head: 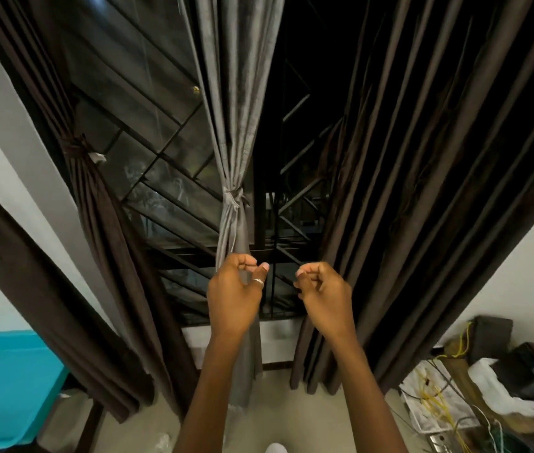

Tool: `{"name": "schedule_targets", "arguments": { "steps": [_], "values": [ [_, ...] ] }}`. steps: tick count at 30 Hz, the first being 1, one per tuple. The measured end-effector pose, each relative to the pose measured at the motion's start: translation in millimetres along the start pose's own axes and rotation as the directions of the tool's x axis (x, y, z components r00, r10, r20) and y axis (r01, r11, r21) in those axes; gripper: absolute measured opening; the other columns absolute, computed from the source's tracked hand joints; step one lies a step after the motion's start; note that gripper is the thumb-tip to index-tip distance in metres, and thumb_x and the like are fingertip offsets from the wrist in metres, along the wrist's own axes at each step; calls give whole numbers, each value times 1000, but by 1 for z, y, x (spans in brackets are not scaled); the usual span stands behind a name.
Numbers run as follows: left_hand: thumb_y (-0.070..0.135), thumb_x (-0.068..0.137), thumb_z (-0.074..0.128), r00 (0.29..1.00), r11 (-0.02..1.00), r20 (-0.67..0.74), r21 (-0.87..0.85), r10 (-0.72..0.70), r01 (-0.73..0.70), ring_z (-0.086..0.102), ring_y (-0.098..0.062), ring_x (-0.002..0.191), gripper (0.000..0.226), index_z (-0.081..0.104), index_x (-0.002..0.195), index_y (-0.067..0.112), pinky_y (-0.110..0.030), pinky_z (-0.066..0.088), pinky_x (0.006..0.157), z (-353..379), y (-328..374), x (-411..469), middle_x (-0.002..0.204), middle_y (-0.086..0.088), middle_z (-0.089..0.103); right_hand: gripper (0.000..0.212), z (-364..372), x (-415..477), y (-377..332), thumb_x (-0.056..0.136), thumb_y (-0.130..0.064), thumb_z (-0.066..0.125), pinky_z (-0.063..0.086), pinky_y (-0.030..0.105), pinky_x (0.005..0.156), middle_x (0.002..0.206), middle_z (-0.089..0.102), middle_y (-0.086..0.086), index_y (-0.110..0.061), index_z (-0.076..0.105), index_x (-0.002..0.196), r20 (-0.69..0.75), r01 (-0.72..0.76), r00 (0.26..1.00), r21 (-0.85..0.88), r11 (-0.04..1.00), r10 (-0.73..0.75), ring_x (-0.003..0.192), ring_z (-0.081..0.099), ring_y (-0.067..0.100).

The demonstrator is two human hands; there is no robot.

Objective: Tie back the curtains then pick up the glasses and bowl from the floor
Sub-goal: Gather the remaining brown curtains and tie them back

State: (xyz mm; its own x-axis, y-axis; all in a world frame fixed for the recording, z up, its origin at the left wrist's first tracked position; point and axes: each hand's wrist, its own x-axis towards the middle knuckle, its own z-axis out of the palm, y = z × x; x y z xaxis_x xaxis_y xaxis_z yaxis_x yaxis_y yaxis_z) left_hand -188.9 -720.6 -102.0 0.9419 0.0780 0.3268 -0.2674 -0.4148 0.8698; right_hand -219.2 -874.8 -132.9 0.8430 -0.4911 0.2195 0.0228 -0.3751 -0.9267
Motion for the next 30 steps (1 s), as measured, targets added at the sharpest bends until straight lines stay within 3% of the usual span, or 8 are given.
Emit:
{"name": "schedule_targets", "arguments": {
  "steps": [5,7,11,17,20,22,26,30],
  "values": [
    [0,83,75,997,998,-29,10,67,-67,64,11,82,47,49,67,35,-10,52,71,26,6,-15,85,11,62,10,-28,-9,19,97,-11,63,55,13,74,88,74,-11,-18,71,100,-41,-18,999,-61,998,15,81,71,-2],
    [-9,81,73,995,995,-37,-12,95,-95,63,18,85,55,48,64,37,-4,49,73,31,10,-17,85,15,60,11,-35,-12,22,98,-11,62,57,14,74,85,74,-10,-18,70,99,-54,-23,998,-74,997,19,80,71,-1],
    [-5,75,79,994,994,-31,-11,109,-110,63,10,76,50,54,66,37,-2,45,65,44,15,-12,82,20,58,12,-41,-11,23,99,-12,61,59,20,76,84,74,-8,-21,69,98,-66,-39,997,-90,995,33,81,72,1],
    [3,76,81,996,997,-46,16,71,-71,60,-3,76,37,64,68,34,-8,36,61,56,26,14,92,13,68,13,-43,14,6,97,-10,62,47,5,67,85,72,-14,-21,70,97,-132,16,991,-153,988,-37,79,68,-7],
    [1,80,76,998,997,-45,-69,34,-37,67,-10,79,35,65,68,31,-14,41,63,58,29,28,97,13,69,7,-44,41,-12,97,-17,66,50,15,67,85,72,-9,-18,71,102,-271,38,958,-199,979,-92,75,67,0],
    [-3,81,71,999,993,-32,-112,23,-26,67,-15,73,35,65,69,29,-19,43,64,57,30,34,100,12,68,17,-45,64,-27,97,-24,68,52,19,74,96,74,-1,-13,70,109,-343,65,927,-249,966,-151,84,69,7],
    [-12,77,65,1000,988,-14,-155,25,-27,60,-9,62,31,69,68,18,-24,45,60,60,30,43,96,14,64,39,-54,109,-61,96,-39,69,45,3,74,115,69,-3,-11,64,122,-363,141,893,-339,930,-267,98,65,5],
    [-20,71,57,999,982,-10,-181,50,-51,60,2,75,36,65,64,15,-8,41,61,69,33,49,95,11,65,59,-53,146,-90,90,-56,69,58,31,86,121,68,-1,-13,59,129,-373,144,876,-406,902,-307,101,66,9]
  ]
}}
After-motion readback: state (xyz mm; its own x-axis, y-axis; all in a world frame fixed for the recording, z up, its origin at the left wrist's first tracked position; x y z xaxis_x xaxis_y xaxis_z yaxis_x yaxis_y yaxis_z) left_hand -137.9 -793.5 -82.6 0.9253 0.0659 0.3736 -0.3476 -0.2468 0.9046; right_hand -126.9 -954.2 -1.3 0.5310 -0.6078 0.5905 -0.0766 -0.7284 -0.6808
